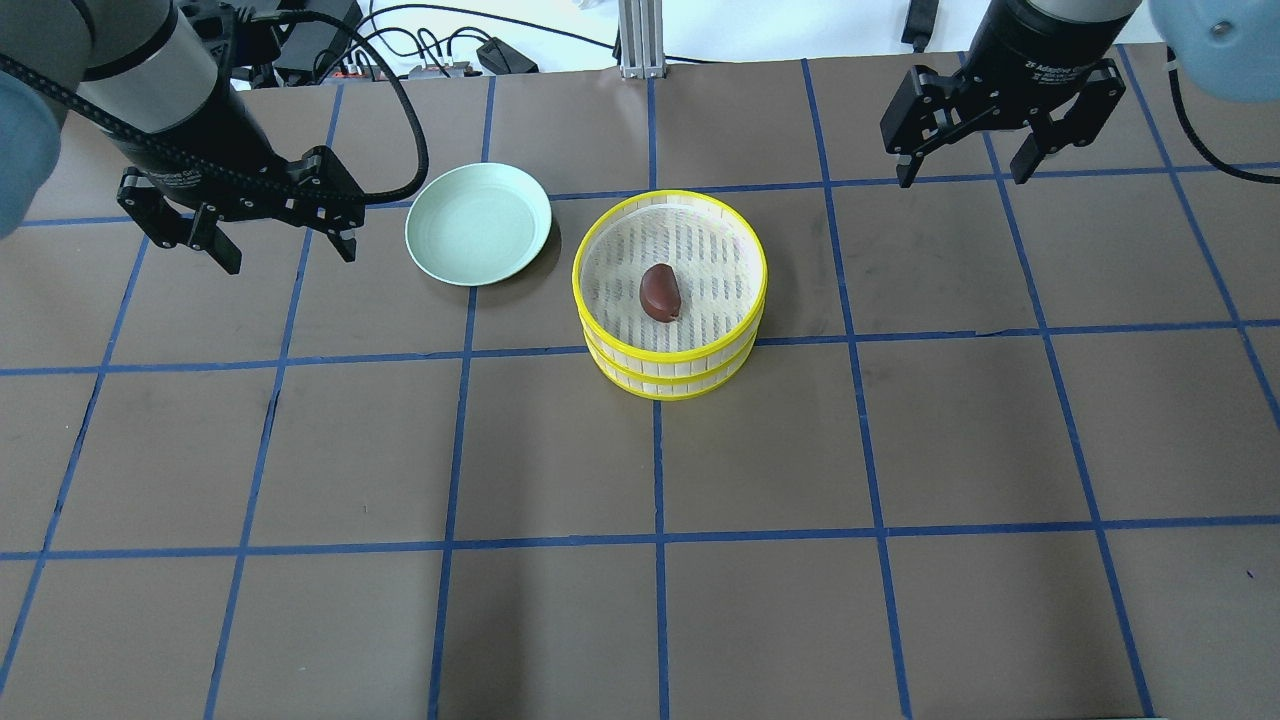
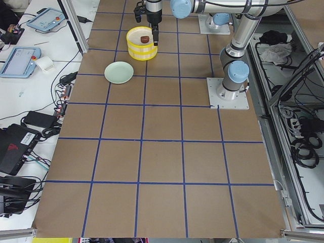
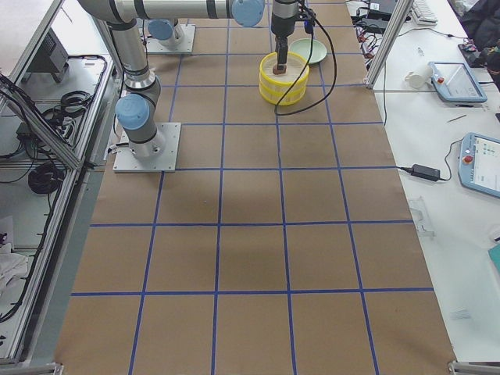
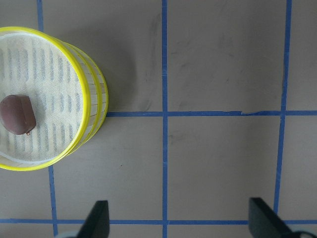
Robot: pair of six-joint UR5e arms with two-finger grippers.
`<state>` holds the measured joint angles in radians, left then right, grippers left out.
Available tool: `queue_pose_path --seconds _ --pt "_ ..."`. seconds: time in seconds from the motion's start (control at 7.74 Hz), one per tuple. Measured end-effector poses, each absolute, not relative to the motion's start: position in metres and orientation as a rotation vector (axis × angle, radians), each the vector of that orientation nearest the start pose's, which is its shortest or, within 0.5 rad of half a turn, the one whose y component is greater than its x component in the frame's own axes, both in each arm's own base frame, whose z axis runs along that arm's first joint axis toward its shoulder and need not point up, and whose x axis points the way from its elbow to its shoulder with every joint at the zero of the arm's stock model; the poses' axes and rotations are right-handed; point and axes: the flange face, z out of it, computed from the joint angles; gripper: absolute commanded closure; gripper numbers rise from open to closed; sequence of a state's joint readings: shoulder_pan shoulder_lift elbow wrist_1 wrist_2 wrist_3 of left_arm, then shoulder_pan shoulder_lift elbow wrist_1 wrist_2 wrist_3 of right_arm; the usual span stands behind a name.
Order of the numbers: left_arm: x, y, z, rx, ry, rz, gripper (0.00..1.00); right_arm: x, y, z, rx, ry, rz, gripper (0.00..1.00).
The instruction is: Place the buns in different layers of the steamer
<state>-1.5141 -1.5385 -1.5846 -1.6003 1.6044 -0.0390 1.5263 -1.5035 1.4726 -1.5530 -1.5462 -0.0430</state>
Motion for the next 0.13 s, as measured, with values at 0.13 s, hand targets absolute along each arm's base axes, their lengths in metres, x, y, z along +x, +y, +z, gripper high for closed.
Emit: queue_pose_path --seconds 0.13 --pt "-0.1027 -0.4837 0.4939 -0.148 3.105 0.017 0.0 0.1124 -0.5272 0.5003 0.002 3.118 -0.022 0.0"
